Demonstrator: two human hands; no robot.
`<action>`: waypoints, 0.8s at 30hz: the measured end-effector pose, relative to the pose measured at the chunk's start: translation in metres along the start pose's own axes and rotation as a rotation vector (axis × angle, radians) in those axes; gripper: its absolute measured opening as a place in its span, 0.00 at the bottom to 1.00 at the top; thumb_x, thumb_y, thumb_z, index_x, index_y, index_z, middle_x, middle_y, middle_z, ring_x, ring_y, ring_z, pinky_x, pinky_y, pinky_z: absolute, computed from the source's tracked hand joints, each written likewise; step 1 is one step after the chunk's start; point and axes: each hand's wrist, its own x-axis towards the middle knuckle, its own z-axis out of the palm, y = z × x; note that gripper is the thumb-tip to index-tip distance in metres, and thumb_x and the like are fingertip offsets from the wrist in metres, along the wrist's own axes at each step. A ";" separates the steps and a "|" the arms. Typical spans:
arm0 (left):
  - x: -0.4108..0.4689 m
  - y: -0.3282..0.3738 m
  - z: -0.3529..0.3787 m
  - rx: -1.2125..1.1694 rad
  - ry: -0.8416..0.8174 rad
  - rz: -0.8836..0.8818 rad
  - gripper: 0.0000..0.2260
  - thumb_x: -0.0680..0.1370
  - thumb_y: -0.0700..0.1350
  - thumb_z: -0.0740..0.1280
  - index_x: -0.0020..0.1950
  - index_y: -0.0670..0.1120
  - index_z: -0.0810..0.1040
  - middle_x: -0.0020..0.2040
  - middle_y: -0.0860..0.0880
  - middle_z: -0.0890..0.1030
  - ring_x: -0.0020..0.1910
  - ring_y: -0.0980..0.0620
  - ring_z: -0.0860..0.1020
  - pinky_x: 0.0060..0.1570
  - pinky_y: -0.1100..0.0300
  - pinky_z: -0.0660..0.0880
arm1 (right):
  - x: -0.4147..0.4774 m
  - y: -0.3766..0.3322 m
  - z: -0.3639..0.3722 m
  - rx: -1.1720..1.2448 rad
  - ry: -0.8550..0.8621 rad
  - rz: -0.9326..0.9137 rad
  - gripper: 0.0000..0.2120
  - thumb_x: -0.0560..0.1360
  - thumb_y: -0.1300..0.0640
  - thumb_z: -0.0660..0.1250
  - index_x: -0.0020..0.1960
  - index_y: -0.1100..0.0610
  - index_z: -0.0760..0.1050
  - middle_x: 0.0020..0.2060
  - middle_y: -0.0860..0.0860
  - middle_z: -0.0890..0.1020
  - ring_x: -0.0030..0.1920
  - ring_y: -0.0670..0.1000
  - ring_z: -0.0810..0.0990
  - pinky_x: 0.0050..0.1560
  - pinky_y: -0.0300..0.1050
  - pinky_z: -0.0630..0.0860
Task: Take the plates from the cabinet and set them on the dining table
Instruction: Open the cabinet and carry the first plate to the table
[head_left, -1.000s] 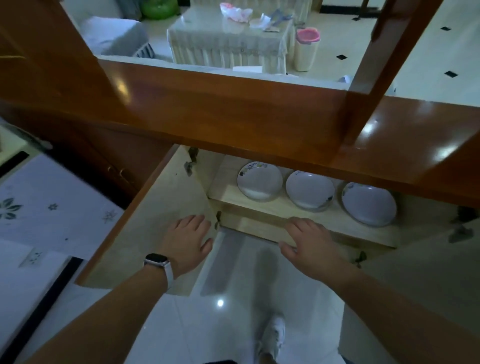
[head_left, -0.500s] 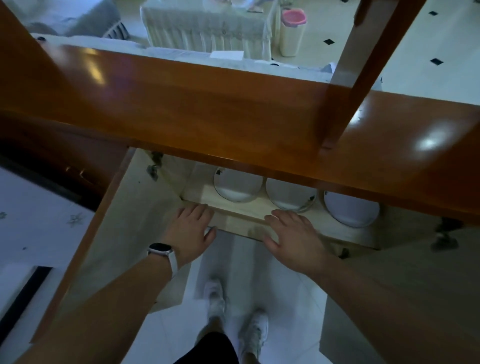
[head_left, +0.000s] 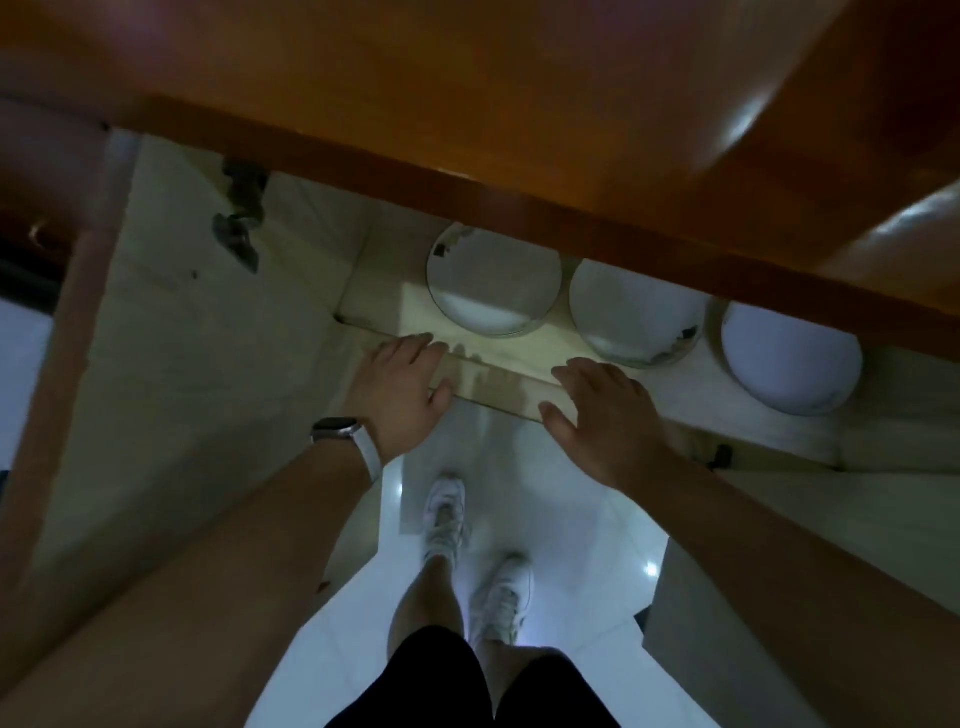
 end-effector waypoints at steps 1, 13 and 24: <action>0.006 -0.005 0.007 -0.004 -0.002 0.001 0.23 0.75 0.51 0.62 0.67 0.42 0.75 0.67 0.38 0.75 0.64 0.37 0.73 0.61 0.44 0.71 | 0.007 0.001 0.009 -0.001 0.008 0.003 0.26 0.76 0.41 0.58 0.67 0.56 0.73 0.64 0.55 0.76 0.62 0.59 0.74 0.59 0.56 0.70; 0.080 -0.054 0.060 -0.038 0.071 -0.018 0.23 0.75 0.52 0.60 0.65 0.41 0.74 0.61 0.40 0.78 0.57 0.38 0.75 0.55 0.47 0.70 | 0.083 0.006 0.078 0.182 0.138 0.252 0.22 0.78 0.46 0.62 0.64 0.60 0.73 0.59 0.59 0.77 0.57 0.62 0.76 0.50 0.53 0.74; 0.143 -0.074 0.078 -0.613 0.060 -0.335 0.16 0.76 0.51 0.66 0.59 0.44 0.75 0.53 0.45 0.83 0.51 0.44 0.80 0.50 0.53 0.78 | 0.148 -0.001 0.099 0.921 0.276 0.696 0.08 0.69 0.55 0.63 0.35 0.59 0.69 0.27 0.52 0.71 0.29 0.52 0.71 0.35 0.43 0.69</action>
